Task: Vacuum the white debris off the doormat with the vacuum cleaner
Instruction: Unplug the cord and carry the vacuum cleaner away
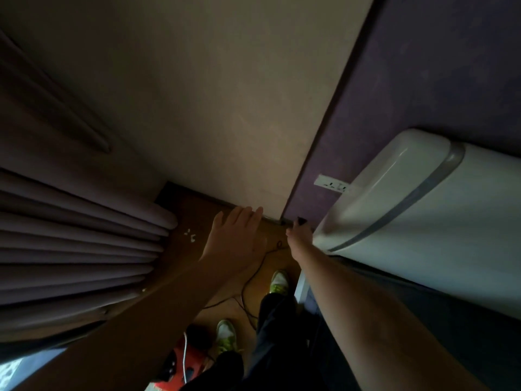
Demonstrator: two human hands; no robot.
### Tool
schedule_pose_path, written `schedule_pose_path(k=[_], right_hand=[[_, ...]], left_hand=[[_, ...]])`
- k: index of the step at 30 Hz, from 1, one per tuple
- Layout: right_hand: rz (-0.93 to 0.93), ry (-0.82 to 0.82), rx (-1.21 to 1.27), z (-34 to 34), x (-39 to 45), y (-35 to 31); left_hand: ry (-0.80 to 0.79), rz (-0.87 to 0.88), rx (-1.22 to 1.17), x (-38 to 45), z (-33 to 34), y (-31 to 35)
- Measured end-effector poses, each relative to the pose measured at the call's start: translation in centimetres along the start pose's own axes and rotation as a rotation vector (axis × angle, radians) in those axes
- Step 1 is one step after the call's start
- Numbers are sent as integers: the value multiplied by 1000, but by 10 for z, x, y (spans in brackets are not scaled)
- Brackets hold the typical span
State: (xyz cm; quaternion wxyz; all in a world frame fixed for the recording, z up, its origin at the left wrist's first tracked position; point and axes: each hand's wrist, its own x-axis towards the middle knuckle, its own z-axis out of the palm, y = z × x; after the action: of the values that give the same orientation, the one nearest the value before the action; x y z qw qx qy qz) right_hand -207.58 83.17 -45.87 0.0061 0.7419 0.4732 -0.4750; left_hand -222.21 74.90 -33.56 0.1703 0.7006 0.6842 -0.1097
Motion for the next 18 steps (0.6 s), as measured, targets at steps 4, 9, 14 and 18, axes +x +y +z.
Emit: schedule_pose_path(k=[4, 9, 14, 18], right_hand=[[-4, -45, 325, -5, -40, -6], [-223, -320, 449, -8, -105, -28], [-400, -465, 462, -8, -187, -64], [-449, -535, 451, -5, -240, -96]], left_hand=[[-26, -37, 35, -16, 8, -23], [-43, -99, 5, -50, 21, -46], [-115, -115, -165, -90, 39, -67], [-156, -141, -337, -116, 59, -81]])
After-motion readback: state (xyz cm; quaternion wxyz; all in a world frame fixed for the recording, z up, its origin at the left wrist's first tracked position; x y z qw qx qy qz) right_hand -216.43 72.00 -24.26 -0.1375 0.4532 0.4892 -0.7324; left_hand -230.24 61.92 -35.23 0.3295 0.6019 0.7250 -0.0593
